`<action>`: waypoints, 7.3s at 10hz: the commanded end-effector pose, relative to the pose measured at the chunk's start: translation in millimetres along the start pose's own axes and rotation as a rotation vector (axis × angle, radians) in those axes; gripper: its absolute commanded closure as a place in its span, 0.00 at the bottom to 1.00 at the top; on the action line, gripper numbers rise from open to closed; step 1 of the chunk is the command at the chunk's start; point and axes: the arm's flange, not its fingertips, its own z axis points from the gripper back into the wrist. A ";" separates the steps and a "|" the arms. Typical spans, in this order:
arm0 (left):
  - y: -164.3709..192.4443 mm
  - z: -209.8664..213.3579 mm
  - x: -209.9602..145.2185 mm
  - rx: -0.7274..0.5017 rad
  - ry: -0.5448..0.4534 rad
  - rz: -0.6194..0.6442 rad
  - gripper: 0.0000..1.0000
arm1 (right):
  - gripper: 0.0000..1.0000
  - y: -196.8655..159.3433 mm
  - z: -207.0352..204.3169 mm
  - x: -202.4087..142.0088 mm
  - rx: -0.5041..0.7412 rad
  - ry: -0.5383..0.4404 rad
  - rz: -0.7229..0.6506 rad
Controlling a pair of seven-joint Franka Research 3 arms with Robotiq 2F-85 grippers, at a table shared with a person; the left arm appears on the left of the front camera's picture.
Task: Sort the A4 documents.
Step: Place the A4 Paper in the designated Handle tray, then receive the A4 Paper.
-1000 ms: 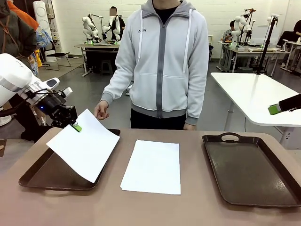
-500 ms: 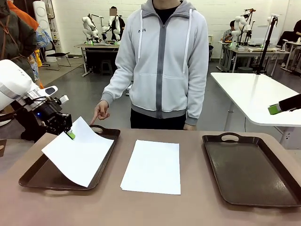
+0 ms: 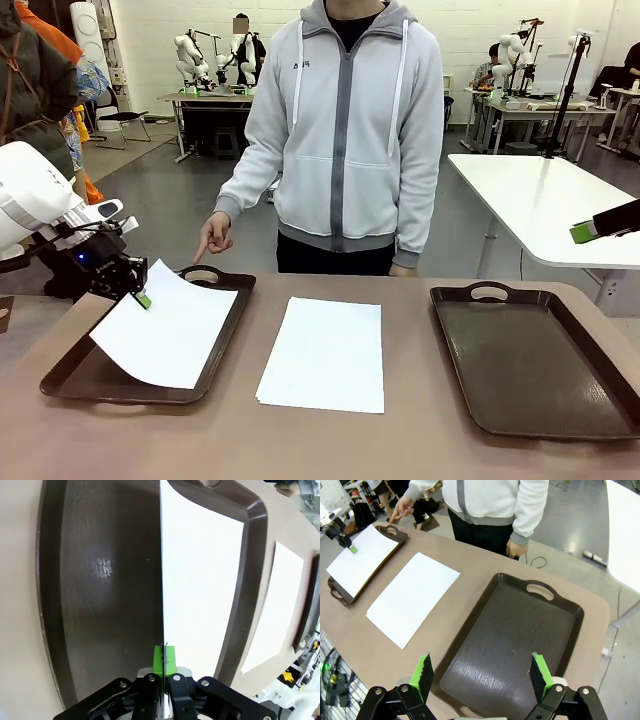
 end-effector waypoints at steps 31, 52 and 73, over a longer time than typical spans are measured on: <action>-24.9 5.7 13.8 0.104 0.004 -0.041 0.00 | 0.00 -0.9 -0.7 -0.6 0.013 -0.004 -0.003; -152.9 155.5 -107.0 -0.128 -0.246 -1.068 0.00 | 0.00 -0.9 -0.7 -0.6 0.013 -0.004 -0.003; -133.4 177.4 -141.8 -0.145 -0.383 -0.994 0.00 | 0.00 -0.9 -0.7 -0.6 0.013 -0.004 -0.003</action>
